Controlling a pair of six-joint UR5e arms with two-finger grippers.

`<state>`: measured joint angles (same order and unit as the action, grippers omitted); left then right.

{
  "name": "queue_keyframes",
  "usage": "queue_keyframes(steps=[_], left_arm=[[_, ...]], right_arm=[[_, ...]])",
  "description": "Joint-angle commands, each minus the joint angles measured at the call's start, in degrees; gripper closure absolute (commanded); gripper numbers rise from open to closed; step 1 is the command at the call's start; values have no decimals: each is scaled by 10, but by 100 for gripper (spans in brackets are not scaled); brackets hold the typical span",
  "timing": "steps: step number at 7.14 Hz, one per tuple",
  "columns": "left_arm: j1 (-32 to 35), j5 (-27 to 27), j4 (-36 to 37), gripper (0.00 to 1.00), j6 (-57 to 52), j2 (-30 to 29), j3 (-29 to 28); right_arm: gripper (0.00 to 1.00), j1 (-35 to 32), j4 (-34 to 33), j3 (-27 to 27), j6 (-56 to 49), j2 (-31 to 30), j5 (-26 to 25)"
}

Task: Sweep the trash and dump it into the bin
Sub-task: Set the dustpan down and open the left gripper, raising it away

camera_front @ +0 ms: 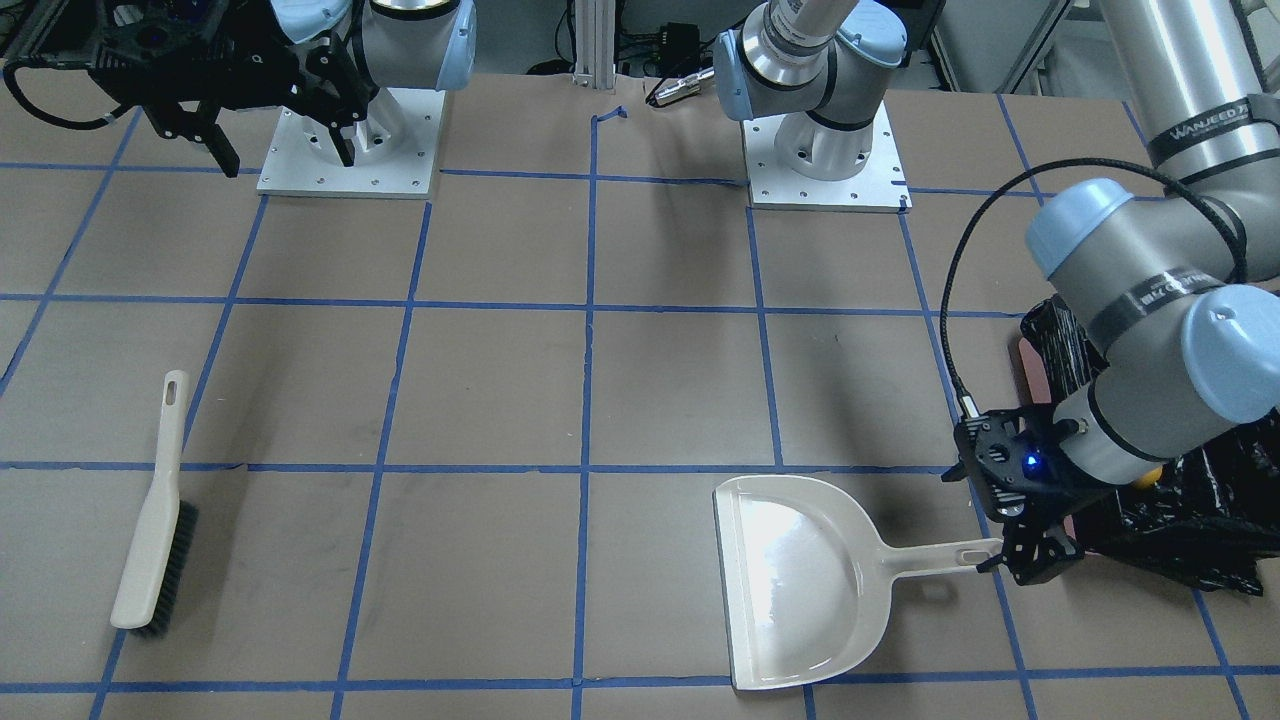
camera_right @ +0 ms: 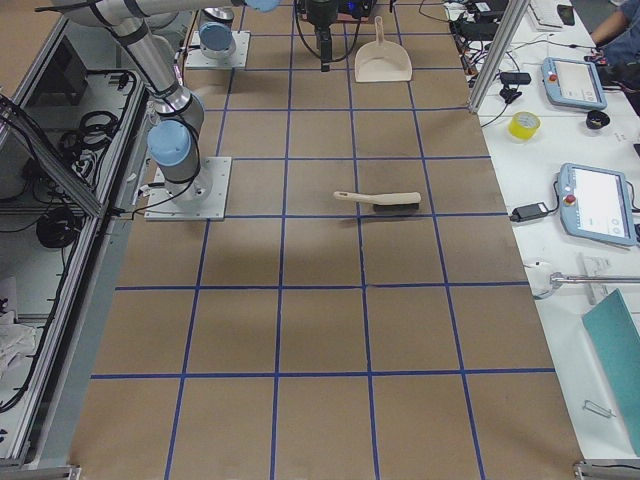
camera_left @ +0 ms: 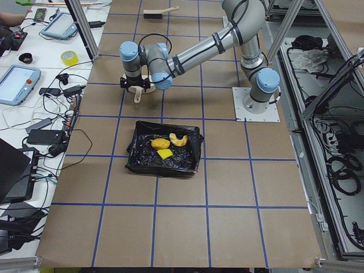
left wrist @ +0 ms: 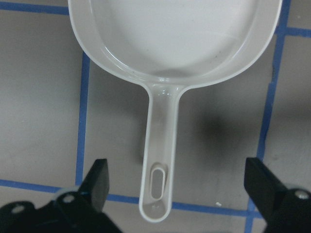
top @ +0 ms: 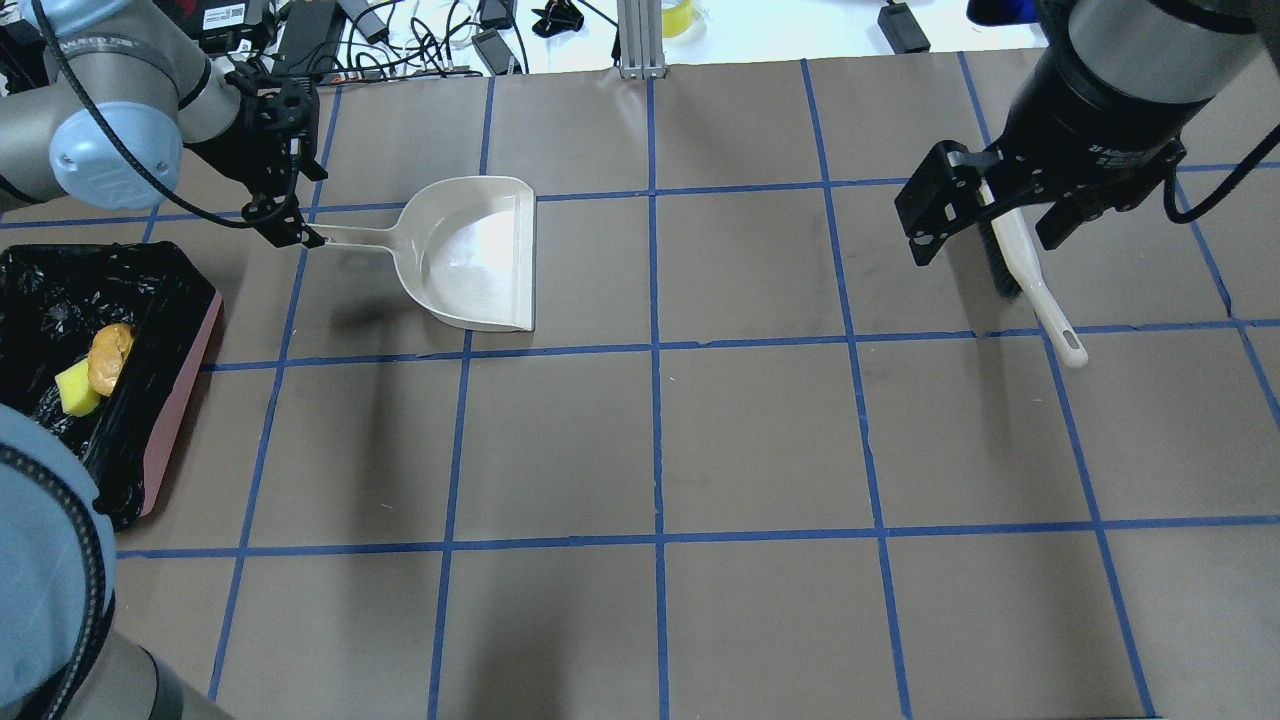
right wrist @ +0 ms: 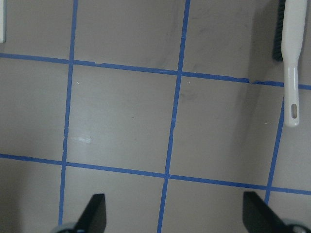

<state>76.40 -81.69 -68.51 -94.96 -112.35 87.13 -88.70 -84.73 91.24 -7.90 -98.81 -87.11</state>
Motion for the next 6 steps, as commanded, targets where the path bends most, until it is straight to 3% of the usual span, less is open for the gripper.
queue_keyframes(steps=[1,2,3,6], left_arm=[[59,-3,-43,0,134,71,2],[80,-3,-64,0,194,104,3],[100,-2,-68,0,329,127,6],[141,-9,-96,0,531,187,15]], right_arm=[[0,0,-1,0,-1,1,-2],[0,2,-8,1,-1,2,-4],[0,6,-40,2,-3,5,-7],[0,8,-81,2,-37,20,-12]])
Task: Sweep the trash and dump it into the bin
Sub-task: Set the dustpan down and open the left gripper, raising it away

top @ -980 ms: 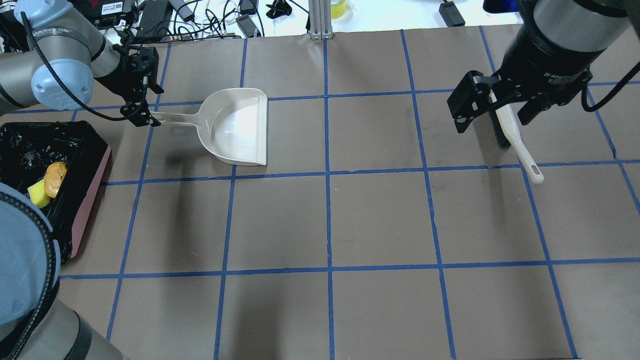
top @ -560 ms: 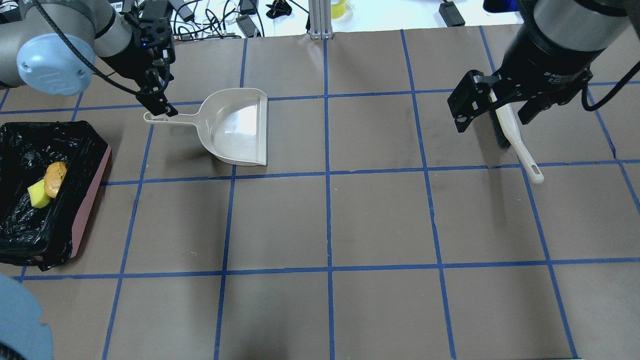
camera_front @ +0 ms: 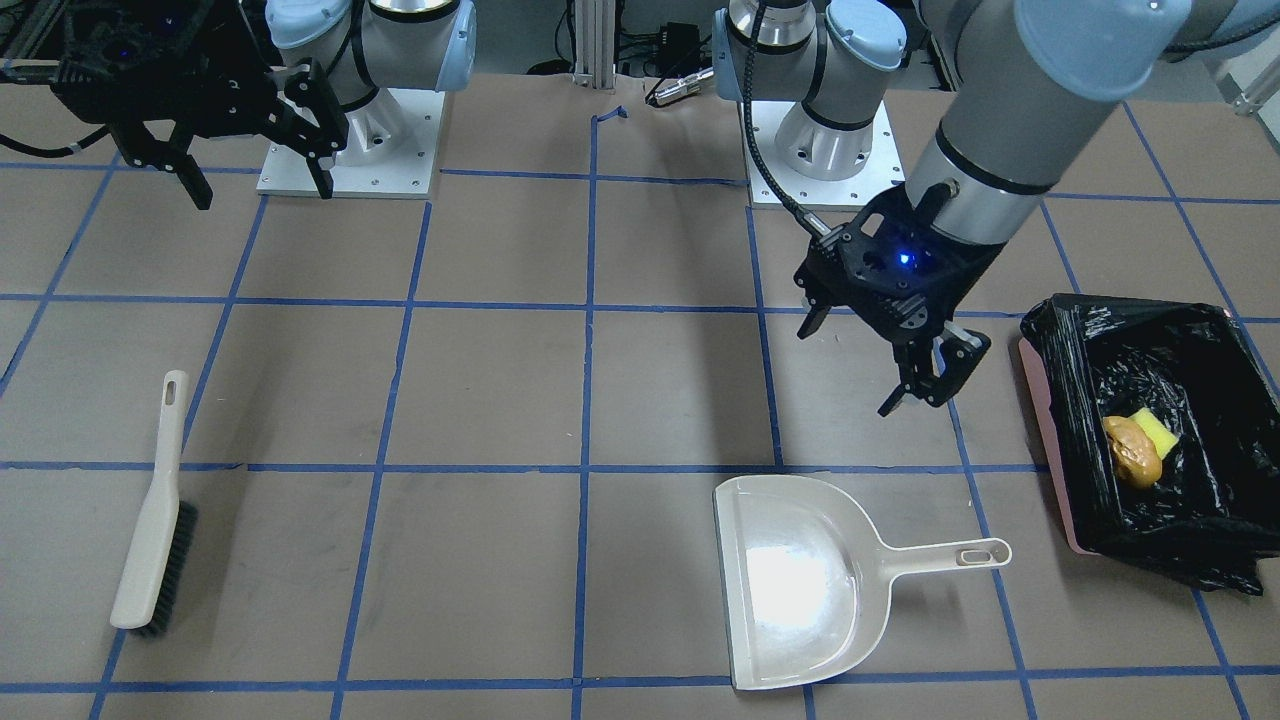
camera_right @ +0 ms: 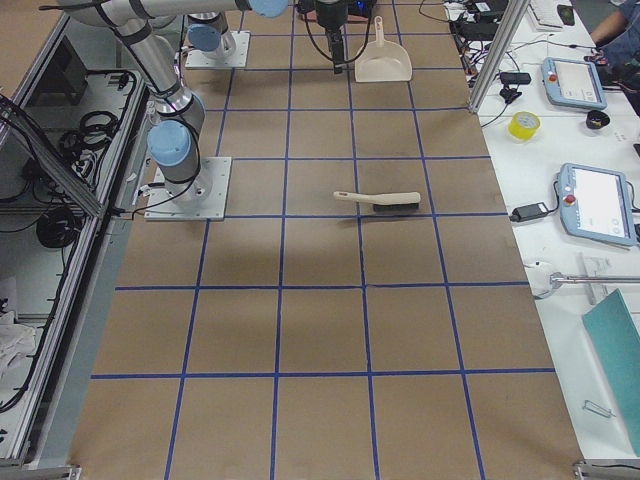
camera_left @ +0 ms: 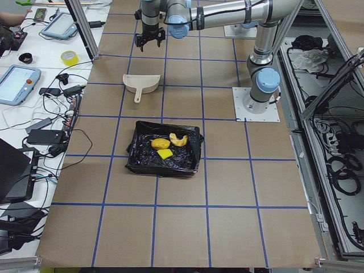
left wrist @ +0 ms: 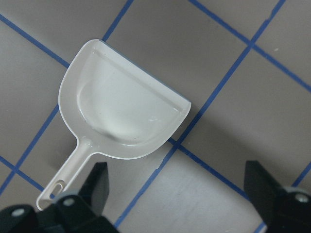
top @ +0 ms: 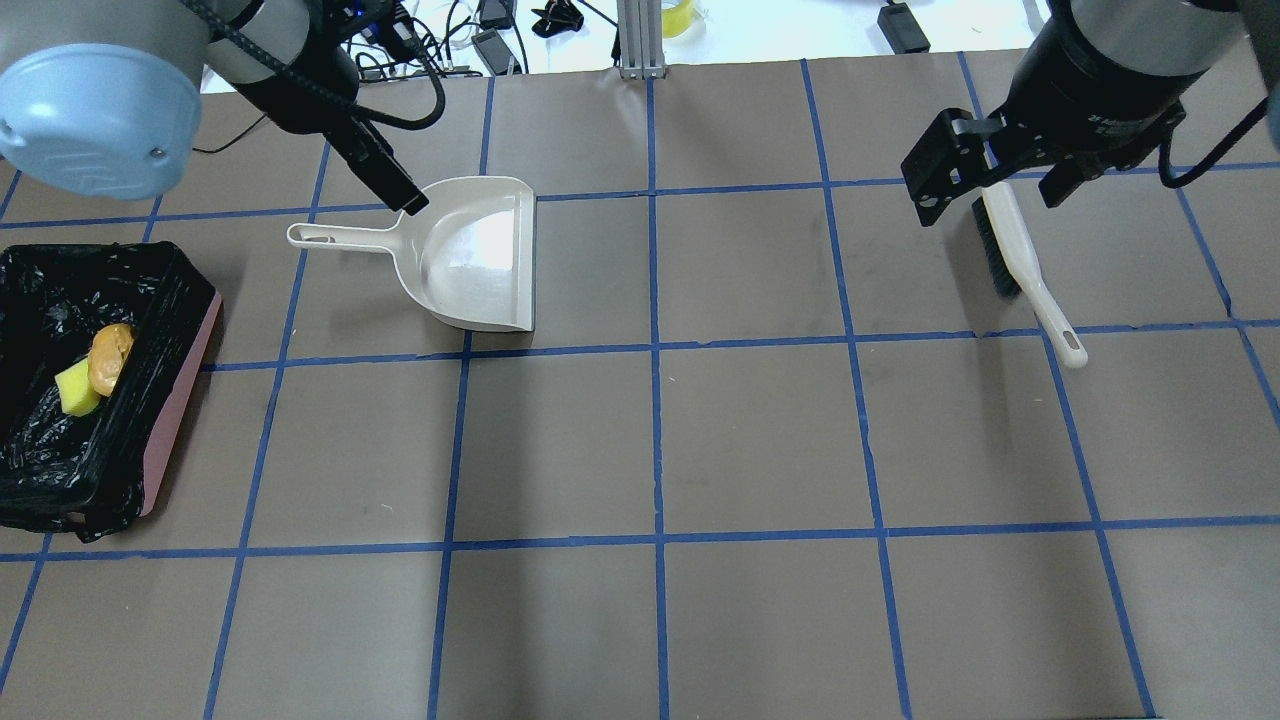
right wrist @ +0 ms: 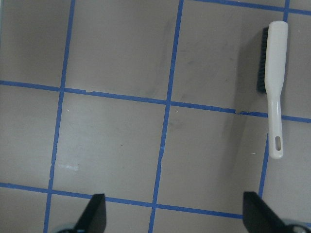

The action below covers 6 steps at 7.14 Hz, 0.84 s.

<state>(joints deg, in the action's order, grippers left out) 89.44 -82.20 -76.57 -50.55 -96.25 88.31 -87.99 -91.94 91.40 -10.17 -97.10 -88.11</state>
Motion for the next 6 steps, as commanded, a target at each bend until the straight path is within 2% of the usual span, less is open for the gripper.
queue_keyframes(steps=[1,3,5,6], left_arm=[[11,-15,-47,0,142,50,3],[12,-37,-78,0,308,81,3],[12,-72,-114,0,393,96,6],[12,-69,-116,0,413,103,13]], right_arm=[[0,8,-9,0,-29,5,-2],[0,32,-6,0,-41,8,1],[0,33,2,0,-35,8,0],[0,33,3,0,-35,8,0]])
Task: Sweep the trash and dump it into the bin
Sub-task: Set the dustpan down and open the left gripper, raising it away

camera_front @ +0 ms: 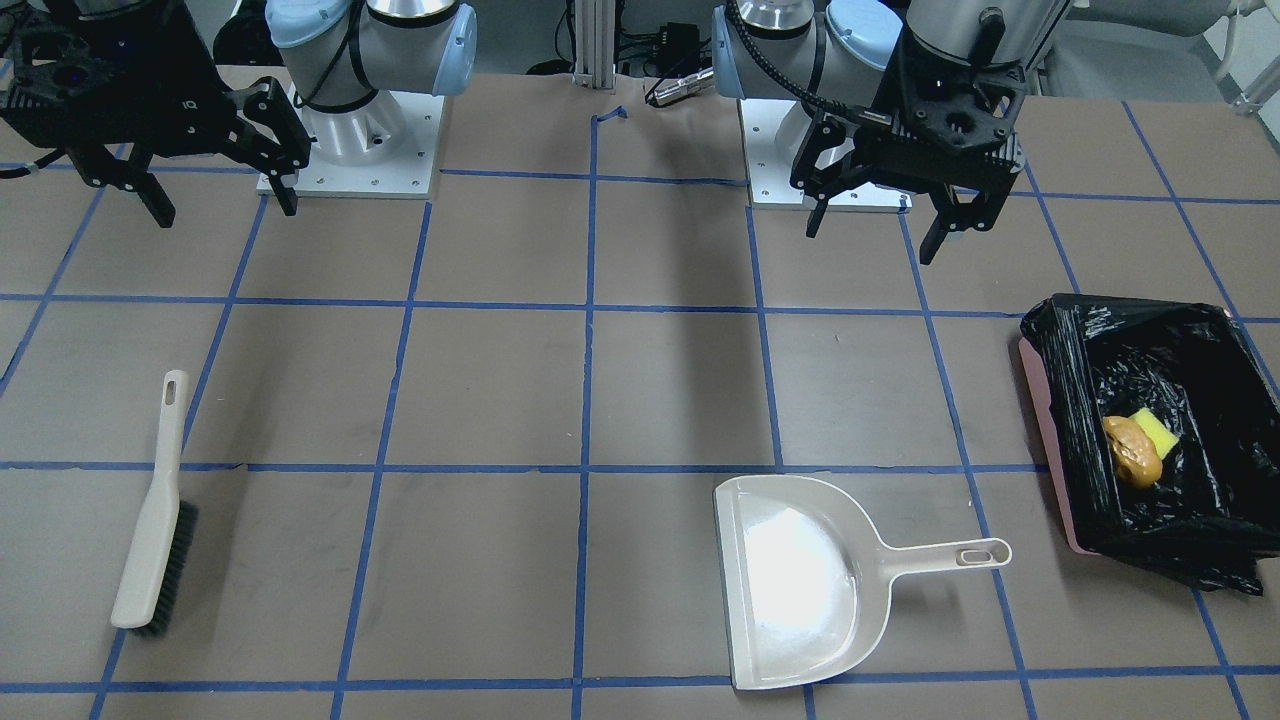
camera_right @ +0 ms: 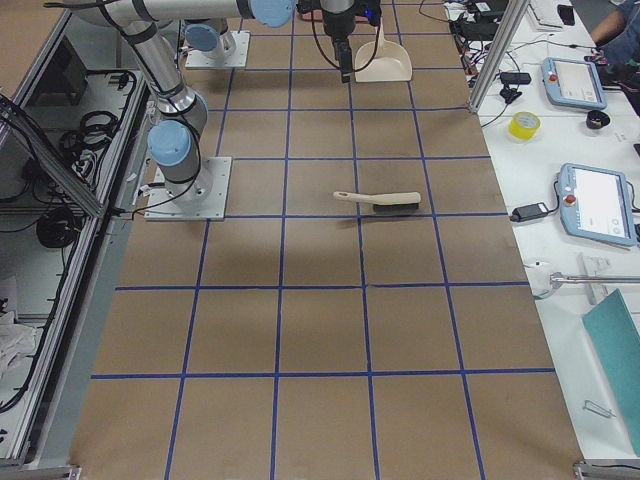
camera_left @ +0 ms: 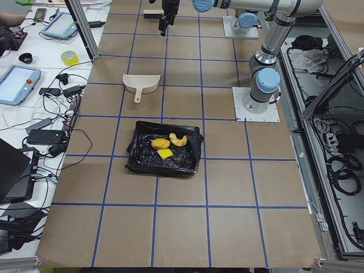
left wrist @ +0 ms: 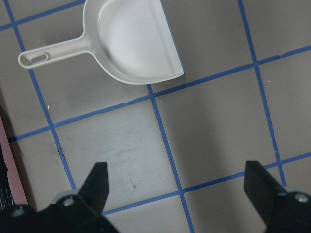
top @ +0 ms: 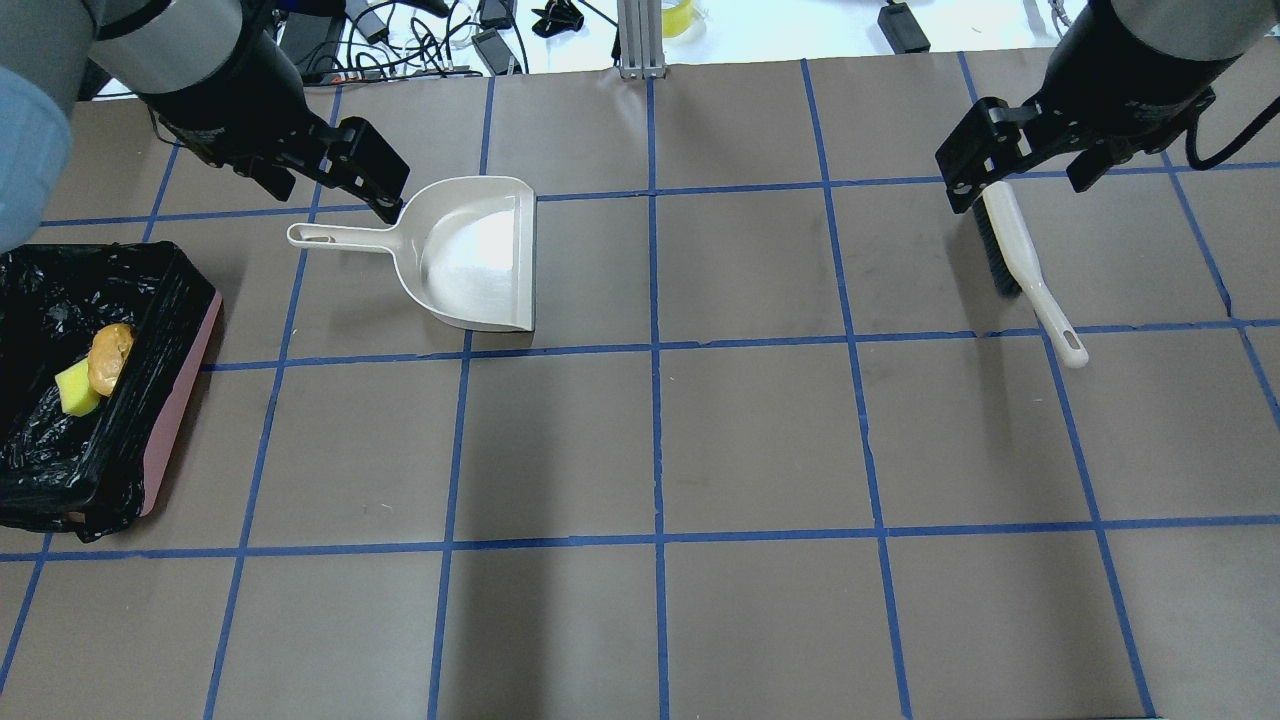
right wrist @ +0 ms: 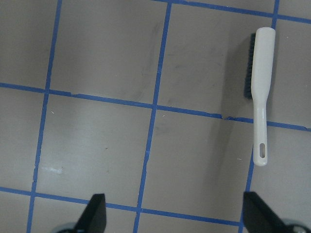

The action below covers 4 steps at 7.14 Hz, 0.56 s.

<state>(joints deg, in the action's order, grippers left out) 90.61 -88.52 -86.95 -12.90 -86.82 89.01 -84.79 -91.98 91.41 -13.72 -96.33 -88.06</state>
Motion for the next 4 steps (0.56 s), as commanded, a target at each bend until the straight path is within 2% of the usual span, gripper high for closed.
queue_keyframes(steps=[1,4], left_arm=[[0,-7,-14,0,55,14,9],[-4,-9,-16,0,50,16,33]], right_arm=[[0,2,4,0,0,0,0],[0,2,1,0,-5,0,-1]])
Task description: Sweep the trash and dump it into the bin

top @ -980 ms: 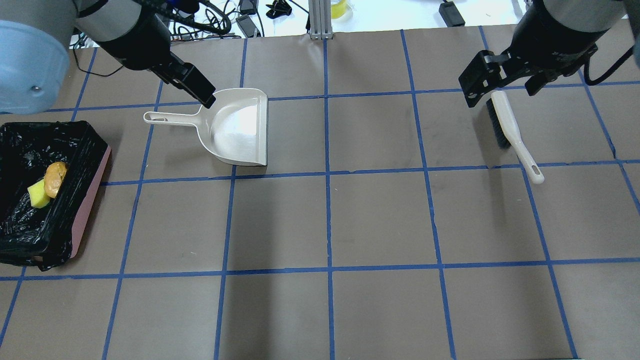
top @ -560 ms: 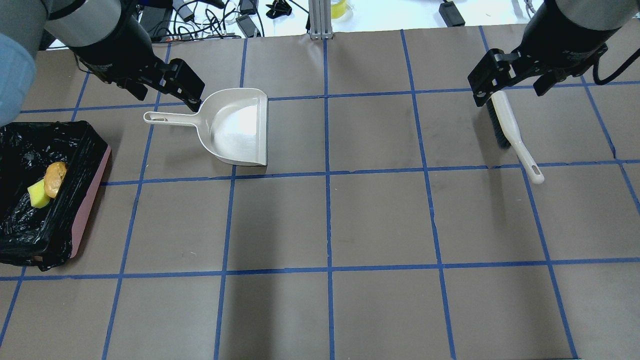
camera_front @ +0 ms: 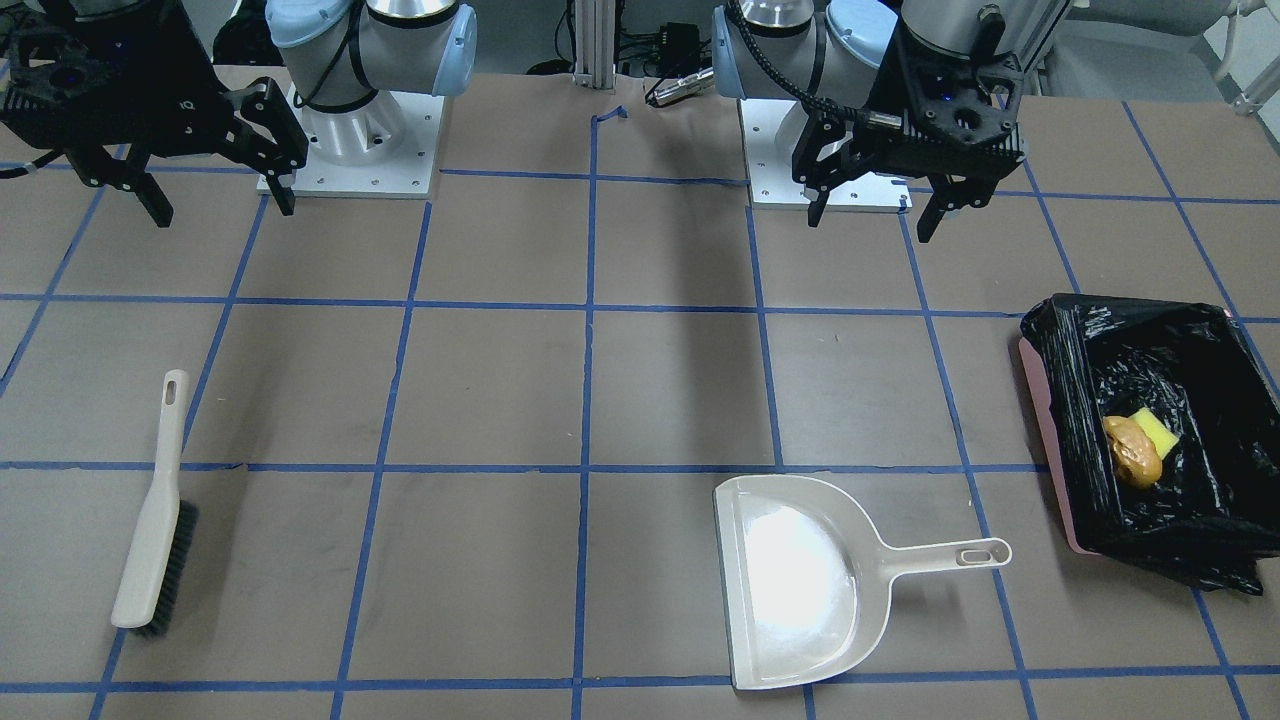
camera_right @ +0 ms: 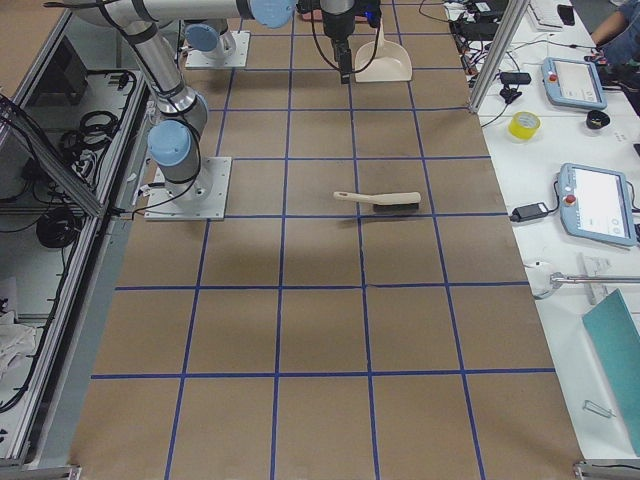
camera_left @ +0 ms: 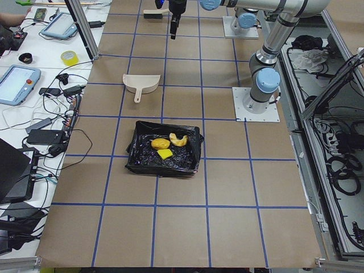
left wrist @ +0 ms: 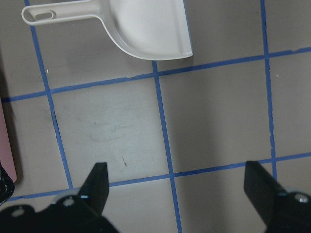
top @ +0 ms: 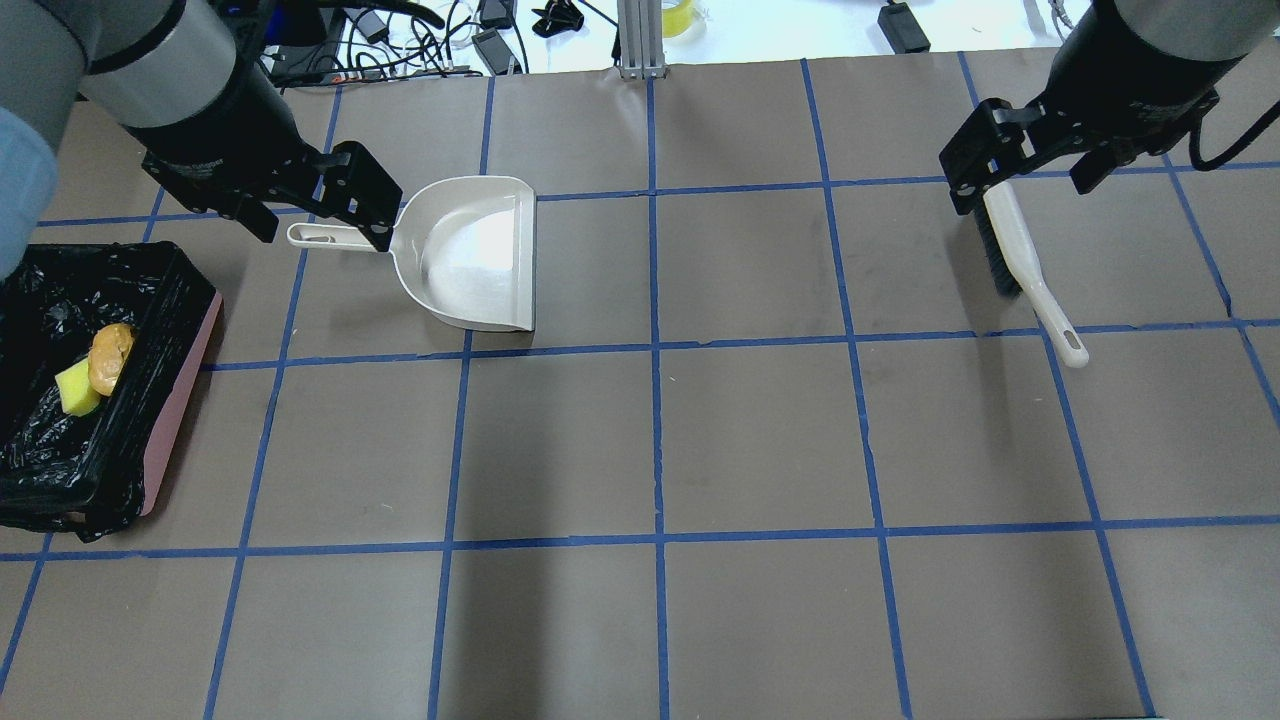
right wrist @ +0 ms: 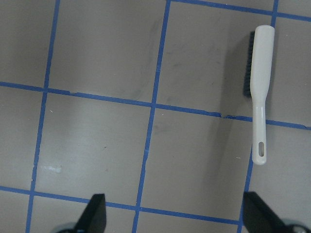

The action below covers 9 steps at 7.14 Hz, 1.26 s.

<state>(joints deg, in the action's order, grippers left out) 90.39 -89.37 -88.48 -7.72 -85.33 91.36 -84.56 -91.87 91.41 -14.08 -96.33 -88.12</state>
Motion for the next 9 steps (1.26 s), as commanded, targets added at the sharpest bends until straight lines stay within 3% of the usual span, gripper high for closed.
queue_keyframes(steps=[1,9], left_arm=[[-2,2,6,0,-6,-2,9],[-6,0,9,0,5,-2,8]], right_arm=[[0,0,1,0,-2,0,0],[0,0,3,1,-4,0,-1]])
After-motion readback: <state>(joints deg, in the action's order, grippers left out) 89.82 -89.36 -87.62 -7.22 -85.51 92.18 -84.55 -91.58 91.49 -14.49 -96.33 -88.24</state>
